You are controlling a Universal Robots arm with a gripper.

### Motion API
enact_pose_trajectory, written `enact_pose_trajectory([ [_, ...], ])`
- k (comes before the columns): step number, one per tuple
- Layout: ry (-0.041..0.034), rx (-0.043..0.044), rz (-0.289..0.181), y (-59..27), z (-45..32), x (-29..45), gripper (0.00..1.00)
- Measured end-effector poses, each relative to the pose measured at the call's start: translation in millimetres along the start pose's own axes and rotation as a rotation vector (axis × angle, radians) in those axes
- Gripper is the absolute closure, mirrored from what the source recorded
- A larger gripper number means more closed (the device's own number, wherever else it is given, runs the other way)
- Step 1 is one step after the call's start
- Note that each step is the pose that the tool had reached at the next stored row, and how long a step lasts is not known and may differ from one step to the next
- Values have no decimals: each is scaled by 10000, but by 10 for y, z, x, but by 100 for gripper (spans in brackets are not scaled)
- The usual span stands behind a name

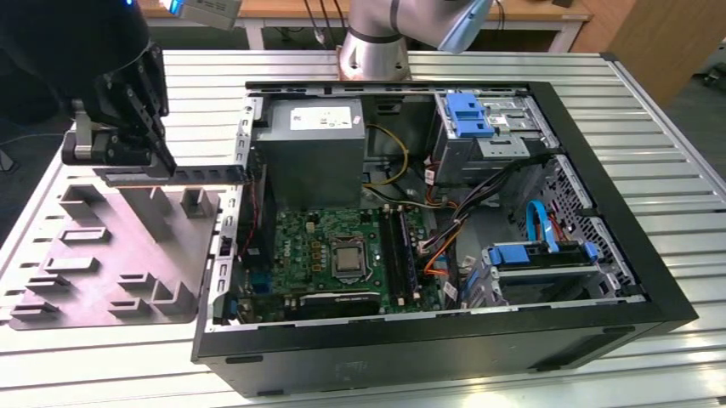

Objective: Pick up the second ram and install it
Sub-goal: 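Pick up the second ram and move it above second insertion slot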

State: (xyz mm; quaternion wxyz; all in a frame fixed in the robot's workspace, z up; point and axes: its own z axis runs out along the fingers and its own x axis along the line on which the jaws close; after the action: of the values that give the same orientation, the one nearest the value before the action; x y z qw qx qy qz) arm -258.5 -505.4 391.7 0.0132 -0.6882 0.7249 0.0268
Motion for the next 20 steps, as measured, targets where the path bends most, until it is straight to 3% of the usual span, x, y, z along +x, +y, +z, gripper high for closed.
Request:
enact_pose_trajectory([
  [16,0,9,0,198,3,10,88],
  [20,-1,9,0,193,4,10,88],
])
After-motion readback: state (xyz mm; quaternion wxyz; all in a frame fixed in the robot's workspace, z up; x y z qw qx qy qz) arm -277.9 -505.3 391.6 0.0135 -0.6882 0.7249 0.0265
